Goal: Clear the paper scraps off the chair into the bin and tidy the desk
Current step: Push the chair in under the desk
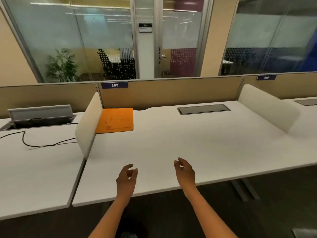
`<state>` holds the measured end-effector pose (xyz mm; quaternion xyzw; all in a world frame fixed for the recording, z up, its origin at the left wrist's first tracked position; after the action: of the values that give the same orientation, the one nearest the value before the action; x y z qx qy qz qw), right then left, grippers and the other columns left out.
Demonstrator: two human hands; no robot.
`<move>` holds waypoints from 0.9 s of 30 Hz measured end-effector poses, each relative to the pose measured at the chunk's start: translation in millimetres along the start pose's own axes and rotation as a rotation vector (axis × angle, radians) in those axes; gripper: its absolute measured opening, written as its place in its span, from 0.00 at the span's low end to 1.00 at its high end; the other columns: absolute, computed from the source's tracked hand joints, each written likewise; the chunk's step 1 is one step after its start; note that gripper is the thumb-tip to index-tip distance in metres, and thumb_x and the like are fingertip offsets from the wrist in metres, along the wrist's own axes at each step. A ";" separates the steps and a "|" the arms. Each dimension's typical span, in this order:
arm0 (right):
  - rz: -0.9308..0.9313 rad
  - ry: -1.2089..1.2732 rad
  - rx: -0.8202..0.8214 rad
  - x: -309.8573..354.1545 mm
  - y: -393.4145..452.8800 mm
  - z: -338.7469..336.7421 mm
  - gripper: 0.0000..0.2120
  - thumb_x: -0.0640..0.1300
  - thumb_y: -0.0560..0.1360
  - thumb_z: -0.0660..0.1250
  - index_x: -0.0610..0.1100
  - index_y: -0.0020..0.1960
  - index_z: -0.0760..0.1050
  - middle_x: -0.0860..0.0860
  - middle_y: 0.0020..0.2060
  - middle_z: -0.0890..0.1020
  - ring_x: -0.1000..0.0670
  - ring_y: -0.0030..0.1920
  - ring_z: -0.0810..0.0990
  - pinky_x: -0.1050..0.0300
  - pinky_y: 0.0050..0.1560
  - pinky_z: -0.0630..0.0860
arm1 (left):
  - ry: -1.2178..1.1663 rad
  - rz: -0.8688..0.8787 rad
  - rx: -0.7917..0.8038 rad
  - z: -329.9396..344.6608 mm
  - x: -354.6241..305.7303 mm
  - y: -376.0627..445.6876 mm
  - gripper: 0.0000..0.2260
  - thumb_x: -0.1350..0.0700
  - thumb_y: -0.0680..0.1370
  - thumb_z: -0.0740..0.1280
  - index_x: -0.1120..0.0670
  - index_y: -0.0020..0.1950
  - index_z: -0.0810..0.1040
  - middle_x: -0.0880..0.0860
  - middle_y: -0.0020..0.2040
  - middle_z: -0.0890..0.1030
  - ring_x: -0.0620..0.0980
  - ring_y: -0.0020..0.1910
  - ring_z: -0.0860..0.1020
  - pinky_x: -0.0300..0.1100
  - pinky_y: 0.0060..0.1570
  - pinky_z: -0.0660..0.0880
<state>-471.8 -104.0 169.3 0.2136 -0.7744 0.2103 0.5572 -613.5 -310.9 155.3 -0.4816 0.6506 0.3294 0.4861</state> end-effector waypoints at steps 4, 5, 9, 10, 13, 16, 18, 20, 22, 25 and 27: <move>0.053 0.048 -0.038 -17.2 -36.1 -55.3 0.19 0.54 0.79 0.61 0.50 0.67 0.71 0.55 0.57 0.76 0.55 0.54 0.73 0.60 0.50 0.71 | -0.017 -0.016 0.075 28.6 -11.0 -47.4 0.14 0.51 0.79 0.66 0.50 0.64 0.75 0.53 0.53 0.81 0.50 0.52 0.77 0.43 0.53 0.71; 0.056 0.060 -0.048 -20.3 -41.9 -67.1 0.19 0.54 0.79 0.62 0.50 0.68 0.71 0.54 0.58 0.76 0.55 0.54 0.73 0.61 0.50 0.71 | -0.020 -0.011 0.089 34.7 -14.1 -55.9 0.14 0.52 0.79 0.66 0.51 0.64 0.75 0.53 0.54 0.81 0.50 0.53 0.77 0.43 0.53 0.71; 0.062 0.065 -0.092 -36.4 -65.7 -125.9 0.20 0.54 0.79 0.61 0.50 0.69 0.70 0.52 0.61 0.76 0.55 0.55 0.72 0.59 0.53 0.71 | -0.038 -0.001 0.144 67.9 -31.3 -101.2 0.14 0.52 0.79 0.65 0.51 0.64 0.75 0.54 0.55 0.82 0.52 0.56 0.78 0.44 0.55 0.73; 0.065 0.069 -0.096 -40.7 -70.6 -137.9 0.20 0.55 0.79 0.61 0.51 0.69 0.69 0.52 0.61 0.76 0.56 0.55 0.72 0.59 0.53 0.71 | -0.044 -0.001 0.152 75.3 -34.7 -111.8 0.14 0.52 0.79 0.65 0.51 0.64 0.75 0.54 0.55 0.81 0.52 0.56 0.78 0.45 0.56 0.74; 0.067 0.084 -0.111 -57.1 -87.8 -181.3 0.21 0.55 0.79 0.62 0.51 0.69 0.69 0.55 0.60 0.77 0.62 0.52 0.73 0.66 0.51 0.71 | -0.074 -0.013 0.165 103.4 -45.0 -150.2 0.13 0.52 0.79 0.65 0.51 0.63 0.75 0.53 0.55 0.80 0.52 0.57 0.78 0.47 0.58 0.75; 0.071 0.056 -0.128 -77.1 -106.1 -226.1 0.20 0.55 0.78 0.62 0.52 0.68 0.70 0.63 0.49 0.76 0.67 0.46 0.72 0.71 0.42 0.68 | -0.080 -0.014 0.167 133.7 -50.9 -194.8 0.08 0.52 0.79 0.66 0.47 0.58 0.77 0.50 0.53 0.81 0.49 0.55 0.78 0.47 0.57 0.76; 0.084 0.050 -0.130 -96.3 -120.3 -260.3 0.20 0.56 0.78 0.62 0.52 0.68 0.70 0.66 0.46 0.74 0.66 0.47 0.73 0.70 0.44 0.69 | -0.067 -0.010 0.188 159.7 -51.9 -231.3 0.08 0.52 0.79 0.66 0.45 0.57 0.76 0.49 0.52 0.81 0.47 0.54 0.79 0.47 0.56 0.77; 0.082 0.045 -0.132 -113.3 -133.8 -290.8 0.20 0.56 0.78 0.62 0.52 0.68 0.71 0.66 0.45 0.75 0.66 0.48 0.74 0.68 0.46 0.70 | -0.066 -0.019 0.220 183.0 -49.6 -266.9 0.09 0.52 0.79 0.66 0.45 0.58 0.76 0.48 0.52 0.82 0.46 0.54 0.79 0.48 0.57 0.77; 0.082 0.056 -0.132 -127.8 -147.3 -321.9 0.20 0.56 0.78 0.61 0.51 0.68 0.71 0.65 0.46 0.76 0.65 0.49 0.75 0.70 0.45 0.70 | -0.069 -0.035 0.239 206.9 -47.6 -303.1 0.10 0.52 0.78 0.66 0.46 0.59 0.77 0.49 0.52 0.82 0.46 0.54 0.79 0.48 0.56 0.78; 0.116 0.072 -0.130 -147.4 -169.2 -356.8 0.19 0.56 0.79 0.61 0.51 0.68 0.71 0.65 0.45 0.75 0.65 0.47 0.75 0.71 0.42 0.69 | -0.048 -0.057 0.251 232.3 -49.0 -351.6 0.09 0.52 0.78 0.67 0.47 0.58 0.77 0.50 0.51 0.82 0.48 0.52 0.80 0.46 0.52 0.79; 0.132 0.077 -0.135 -162.0 -188.6 -377.0 0.19 0.55 0.79 0.61 0.50 0.68 0.72 0.65 0.45 0.76 0.65 0.47 0.75 0.71 0.42 0.69 | -0.036 -0.065 0.257 245.7 -52.1 -382.9 0.08 0.53 0.78 0.67 0.46 0.57 0.78 0.50 0.49 0.82 0.48 0.51 0.80 0.47 0.50 0.78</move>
<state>-27.1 -30.5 141.1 0.1156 -0.7771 0.2020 0.5847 -170.1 -196.8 143.7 -0.4303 0.6624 0.2361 0.5659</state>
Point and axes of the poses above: each hand's wrist, its own y-axis towards the middle knuckle, its own z-axis out of the palm, x = y × z, the point moved 5 cm from there along y, towards the middle knuckle
